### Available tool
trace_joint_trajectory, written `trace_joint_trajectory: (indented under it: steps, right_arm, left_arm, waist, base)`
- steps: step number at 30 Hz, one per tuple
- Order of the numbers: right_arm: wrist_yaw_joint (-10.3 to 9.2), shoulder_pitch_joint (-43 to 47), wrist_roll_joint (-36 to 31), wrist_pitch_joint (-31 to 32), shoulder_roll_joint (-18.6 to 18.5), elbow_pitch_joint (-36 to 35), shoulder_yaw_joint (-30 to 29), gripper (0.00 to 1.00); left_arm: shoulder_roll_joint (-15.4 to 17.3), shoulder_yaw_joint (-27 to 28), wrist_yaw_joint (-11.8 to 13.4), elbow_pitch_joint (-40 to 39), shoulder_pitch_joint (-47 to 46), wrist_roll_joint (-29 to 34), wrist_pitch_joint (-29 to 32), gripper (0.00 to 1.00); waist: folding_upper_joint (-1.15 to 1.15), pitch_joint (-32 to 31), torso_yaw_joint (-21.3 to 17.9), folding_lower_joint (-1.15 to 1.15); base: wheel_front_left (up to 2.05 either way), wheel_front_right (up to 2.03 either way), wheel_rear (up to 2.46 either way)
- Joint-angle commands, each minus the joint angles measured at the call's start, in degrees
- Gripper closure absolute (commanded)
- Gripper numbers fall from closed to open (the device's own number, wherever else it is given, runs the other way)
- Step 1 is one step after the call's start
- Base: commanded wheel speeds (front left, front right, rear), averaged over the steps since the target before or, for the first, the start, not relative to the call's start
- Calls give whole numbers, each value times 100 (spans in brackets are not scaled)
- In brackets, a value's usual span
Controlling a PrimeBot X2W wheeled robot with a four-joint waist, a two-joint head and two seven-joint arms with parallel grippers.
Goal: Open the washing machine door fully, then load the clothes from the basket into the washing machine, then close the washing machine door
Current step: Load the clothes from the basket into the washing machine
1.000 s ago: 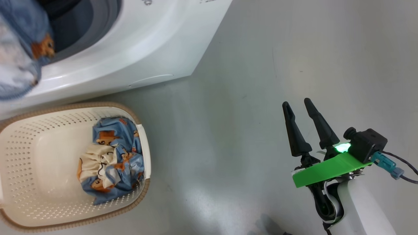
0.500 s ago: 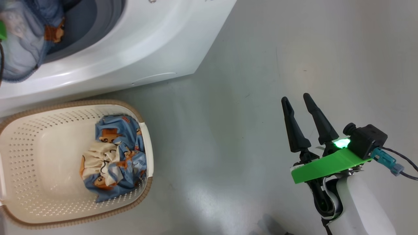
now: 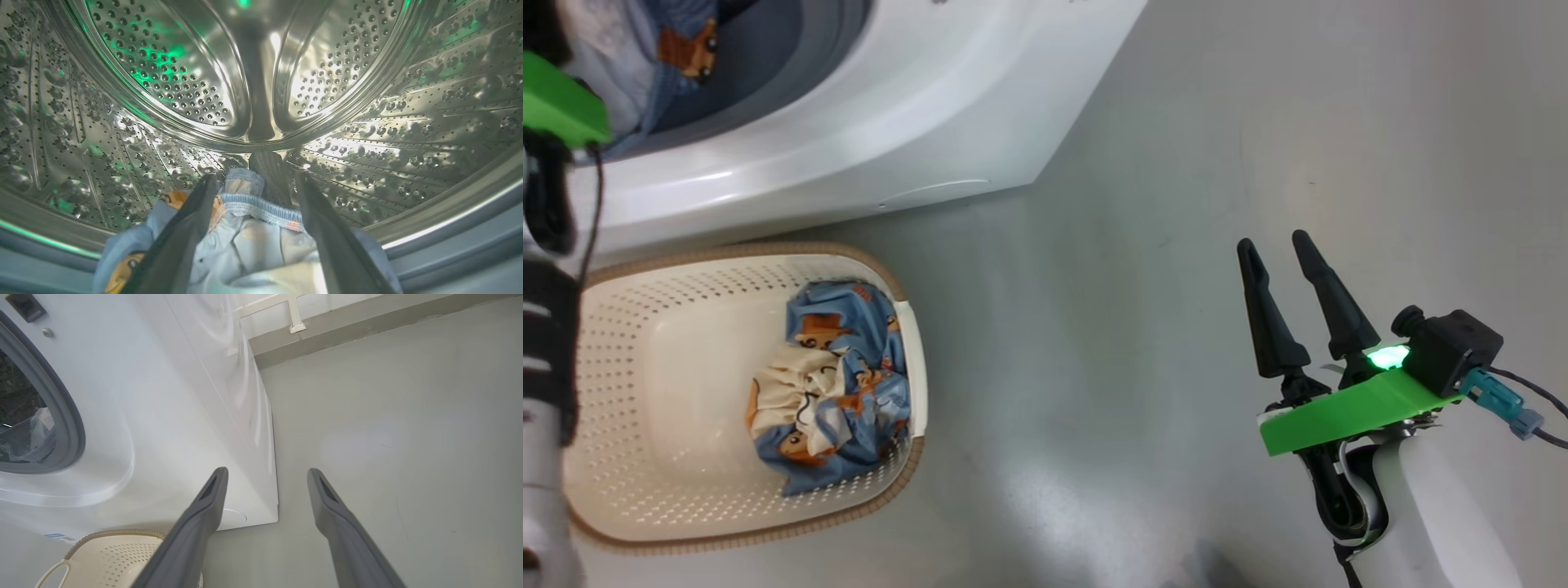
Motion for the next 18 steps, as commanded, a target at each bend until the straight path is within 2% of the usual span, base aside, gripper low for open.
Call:
trace_joint_trajectory:
  steps: [1, 10, 18]
  right_arm:
    - [14, 64, 54, -43, -38, -152, 73, 0]
    - [14, 88, 26, -43, -131, -185, -46, 0]
    - [14, 143, -5, -43, -236, -238, -199, 0]
  left_arm:
    - [217, 97, -15, -244, 171, -44, -29, 0]
    - [15, 373, -15, -853, 849, -20, -29, 0]
    - [-255, 903, -15, -1918, 2003, 201, -29, 0]
  waist:
    - [0, -16, 62, 0]
    - [0, -49, 299, 0]
    - [0, -115, 521, 0]
  base:
    - [0, 0, 0]
    - [0, 0, 0]
    - [0, 0, 0]
